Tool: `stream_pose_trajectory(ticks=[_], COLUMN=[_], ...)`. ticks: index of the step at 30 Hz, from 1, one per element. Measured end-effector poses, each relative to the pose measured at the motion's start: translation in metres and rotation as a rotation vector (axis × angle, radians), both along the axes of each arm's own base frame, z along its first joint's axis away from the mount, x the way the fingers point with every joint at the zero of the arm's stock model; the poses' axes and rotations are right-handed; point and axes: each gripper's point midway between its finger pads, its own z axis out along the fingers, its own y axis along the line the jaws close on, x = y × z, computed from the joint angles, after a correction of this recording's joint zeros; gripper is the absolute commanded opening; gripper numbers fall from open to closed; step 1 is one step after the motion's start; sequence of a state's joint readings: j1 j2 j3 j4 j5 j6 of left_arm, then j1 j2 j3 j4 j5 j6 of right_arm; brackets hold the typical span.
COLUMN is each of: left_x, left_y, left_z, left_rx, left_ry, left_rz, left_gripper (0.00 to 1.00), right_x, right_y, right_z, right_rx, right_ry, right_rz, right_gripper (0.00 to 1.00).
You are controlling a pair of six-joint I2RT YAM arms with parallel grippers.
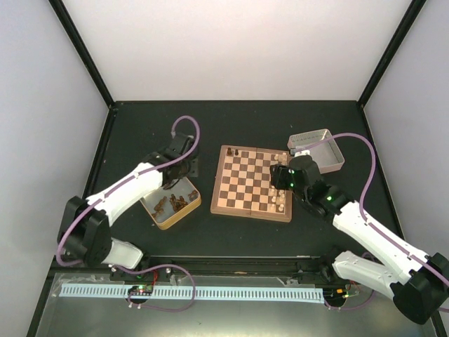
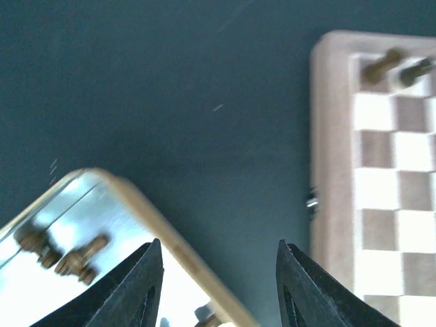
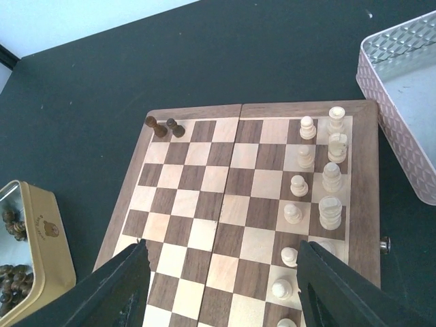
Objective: Set up the chess pieces on the board
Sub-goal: Pick up the chess piece from the storage box.
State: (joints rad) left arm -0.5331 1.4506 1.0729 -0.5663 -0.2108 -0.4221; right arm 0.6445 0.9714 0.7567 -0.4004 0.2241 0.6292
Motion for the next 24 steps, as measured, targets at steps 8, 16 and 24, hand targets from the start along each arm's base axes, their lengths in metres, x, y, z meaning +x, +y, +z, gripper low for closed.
stream_pose_trajectory(ticks=[8, 16, 24], left_x=[-0.036, -0.064, -0.061], left_y=[0.065, 0.089, 0.088], left_z=[-0.043, -0.084, -0.102], left_rx=[0.005, 0.055, 0.052], left_ry=[0.089, 0.187, 0.22], left_rz=[0.197, 0.25, 0.263], left_gripper=[0.43, 0.35, 0.28], right_x=[0.001, 0.001, 0.002], right_y=[0.006, 0.007, 0.009], right_z=[-0.01, -0.013, -0.015], right_rx=[-0.006, -0.01, -0.007], right_ry=[0.034, 0.042, 0.048], right_rz=[0.018, 0.021, 0.028], right_gripper=[0.59, 0.59, 0.59])
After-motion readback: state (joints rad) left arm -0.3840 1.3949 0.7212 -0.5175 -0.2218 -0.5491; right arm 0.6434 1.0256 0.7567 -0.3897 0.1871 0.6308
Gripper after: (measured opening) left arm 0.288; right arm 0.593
